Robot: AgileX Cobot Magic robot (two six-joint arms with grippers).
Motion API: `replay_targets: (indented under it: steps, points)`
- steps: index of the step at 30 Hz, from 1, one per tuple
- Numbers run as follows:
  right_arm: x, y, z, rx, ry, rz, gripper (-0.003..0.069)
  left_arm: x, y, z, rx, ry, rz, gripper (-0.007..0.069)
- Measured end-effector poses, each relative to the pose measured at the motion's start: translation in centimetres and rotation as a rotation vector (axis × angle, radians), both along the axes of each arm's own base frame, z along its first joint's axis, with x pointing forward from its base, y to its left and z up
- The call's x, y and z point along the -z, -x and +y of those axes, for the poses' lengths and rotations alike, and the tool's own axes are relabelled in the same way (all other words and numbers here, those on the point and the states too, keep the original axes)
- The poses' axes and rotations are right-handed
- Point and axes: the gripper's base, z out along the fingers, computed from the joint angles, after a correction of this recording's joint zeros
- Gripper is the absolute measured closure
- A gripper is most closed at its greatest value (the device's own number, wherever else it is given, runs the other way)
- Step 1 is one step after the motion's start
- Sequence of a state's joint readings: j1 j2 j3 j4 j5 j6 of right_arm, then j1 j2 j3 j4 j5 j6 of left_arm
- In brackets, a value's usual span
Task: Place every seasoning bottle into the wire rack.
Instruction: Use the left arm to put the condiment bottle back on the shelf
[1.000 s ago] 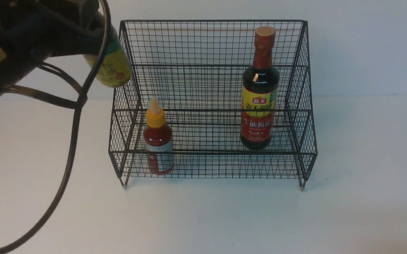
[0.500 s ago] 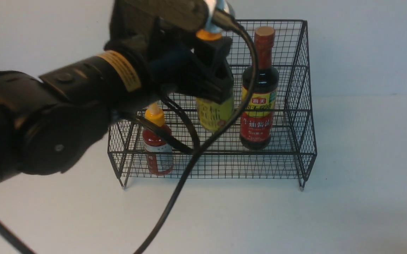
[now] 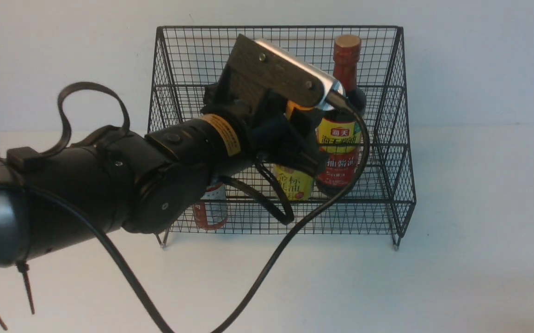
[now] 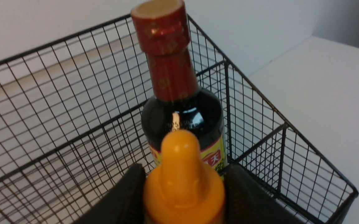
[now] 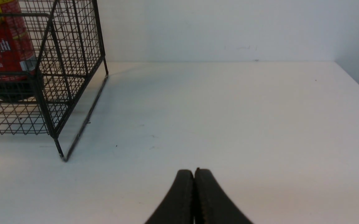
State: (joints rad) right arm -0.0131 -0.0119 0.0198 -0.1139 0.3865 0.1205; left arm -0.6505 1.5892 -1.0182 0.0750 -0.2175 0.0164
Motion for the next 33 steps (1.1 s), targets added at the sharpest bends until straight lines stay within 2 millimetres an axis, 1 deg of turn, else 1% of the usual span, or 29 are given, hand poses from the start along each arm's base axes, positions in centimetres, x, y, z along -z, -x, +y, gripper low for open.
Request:
replay_targets:
  steps: [4,11,19,29,30,33]
  points:
    - [0.0,0.0,0.0,0.000,0.000,0.000,0.0669,0.4,-0.4,0.3,-0.031,0.020,0.030,0.0335]
    - [0.0,0.0,0.0,0.000,0.000,0.000,0.0669,0.7,-1.3,1.5,-0.103,0.058,0.081,0.0335]
    - [0.0,0.0,0.0,0.000,0.000,0.000,0.0669,1.4,-1.2,1.6,-0.105,0.015,0.142,0.0335]
    - [0.0,0.0,0.0,0.000,0.000,0.000,0.0669,3.0,-1.5,1.3,-0.107,-0.020,0.189,0.0335]
    - [0.0,0.0,0.0,0.000,0.000,0.000,0.0669,3.0,-1.5,1.3,-0.107,-0.021,0.189,0.0328]
    - [0.0,0.0,0.0,0.000,0.000,0.000,0.0669,2.7,-1.6,1.3,-0.107,-0.004,0.167,0.0258]
